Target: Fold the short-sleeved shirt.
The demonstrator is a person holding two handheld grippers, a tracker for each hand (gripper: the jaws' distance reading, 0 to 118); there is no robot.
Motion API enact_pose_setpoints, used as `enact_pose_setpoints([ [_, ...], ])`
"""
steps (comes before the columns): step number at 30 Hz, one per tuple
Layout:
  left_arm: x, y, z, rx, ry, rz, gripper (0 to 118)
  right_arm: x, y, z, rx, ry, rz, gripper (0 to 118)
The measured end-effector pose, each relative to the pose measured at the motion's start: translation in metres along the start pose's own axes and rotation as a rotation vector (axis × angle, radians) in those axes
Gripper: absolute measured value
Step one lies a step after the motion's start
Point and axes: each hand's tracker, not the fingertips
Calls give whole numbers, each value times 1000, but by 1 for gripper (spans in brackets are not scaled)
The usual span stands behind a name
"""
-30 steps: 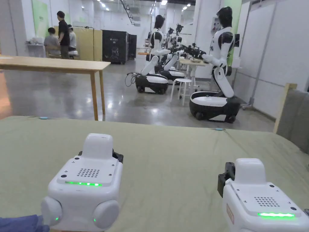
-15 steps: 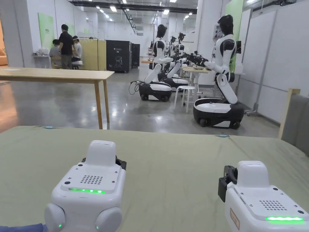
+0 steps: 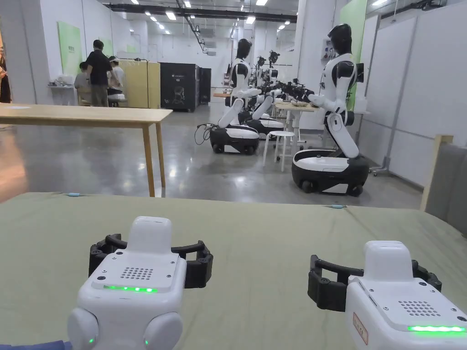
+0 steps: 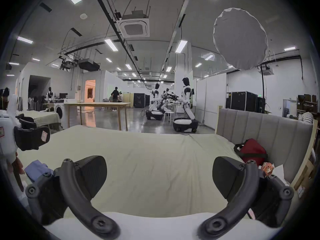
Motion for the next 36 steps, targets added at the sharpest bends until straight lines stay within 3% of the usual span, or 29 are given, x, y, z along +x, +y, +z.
enact_pose_setpoints([
  [7, -2, 0, 1, 19, -82, -4, 118, 2, 2, -2, -1, -7, 11, 118],
  [13, 3, 7, 8, 27, -47, 7, 118, 1, 6, 2, -4, -4, 12, 118],
  [17, -2, 13, 14, 9, -201, 85, 118, 2, 8, 3, -14, 0, 9, 118],
  [25, 6, 27, 18, -2, -41, 15, 118, 7, 11, 7, -16, 9, -15, 118],
  [36, 8, 30, 18, 19, -37, -38, 118, 5, 14, 7, -26, 25, -3, 118],
])
